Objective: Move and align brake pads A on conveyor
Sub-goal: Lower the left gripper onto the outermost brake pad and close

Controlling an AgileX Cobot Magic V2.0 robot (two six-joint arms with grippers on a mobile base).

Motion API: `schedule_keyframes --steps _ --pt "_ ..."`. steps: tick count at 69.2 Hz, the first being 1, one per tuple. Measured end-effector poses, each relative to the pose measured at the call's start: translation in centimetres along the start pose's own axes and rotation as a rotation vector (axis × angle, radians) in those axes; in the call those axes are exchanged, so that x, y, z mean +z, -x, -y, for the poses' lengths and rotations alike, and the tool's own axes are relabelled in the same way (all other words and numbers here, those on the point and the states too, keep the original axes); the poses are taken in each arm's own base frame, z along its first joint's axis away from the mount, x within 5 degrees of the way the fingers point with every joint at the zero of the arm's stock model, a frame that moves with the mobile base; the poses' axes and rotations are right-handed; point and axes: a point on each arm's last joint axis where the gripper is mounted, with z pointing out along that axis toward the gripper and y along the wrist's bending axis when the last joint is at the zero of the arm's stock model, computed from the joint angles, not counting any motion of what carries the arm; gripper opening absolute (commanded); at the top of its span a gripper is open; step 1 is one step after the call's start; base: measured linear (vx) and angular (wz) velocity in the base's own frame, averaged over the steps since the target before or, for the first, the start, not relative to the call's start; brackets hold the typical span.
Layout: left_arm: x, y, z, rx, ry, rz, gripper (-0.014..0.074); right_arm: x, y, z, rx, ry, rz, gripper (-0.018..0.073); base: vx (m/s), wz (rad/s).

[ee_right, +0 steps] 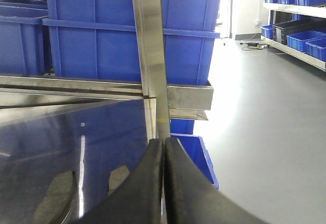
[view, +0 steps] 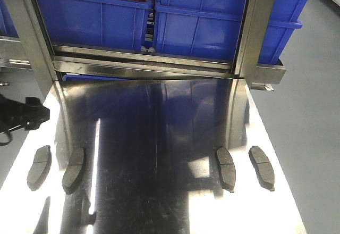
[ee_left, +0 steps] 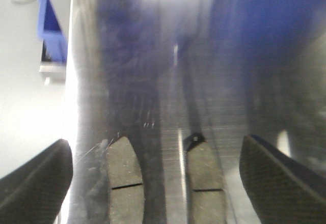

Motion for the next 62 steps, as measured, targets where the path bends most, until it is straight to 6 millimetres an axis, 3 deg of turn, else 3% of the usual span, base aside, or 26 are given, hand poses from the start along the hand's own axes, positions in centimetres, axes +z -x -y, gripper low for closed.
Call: schedule_keyframes --steps 22,62 --pt "4.9 -0.8 -0.1 -0.034 0.091 -0.180 0.0608 0.0 0.0 0.0 0.000 0.000 0.000 -0.0006 0.00 0.00" --pt "9.1 -2.9 -0.7 -0.043 0.121 -0.339 0.0589 0.0 0.0 0.0 0.000 0.000 0.000 -0.0006 0.00 0.00"
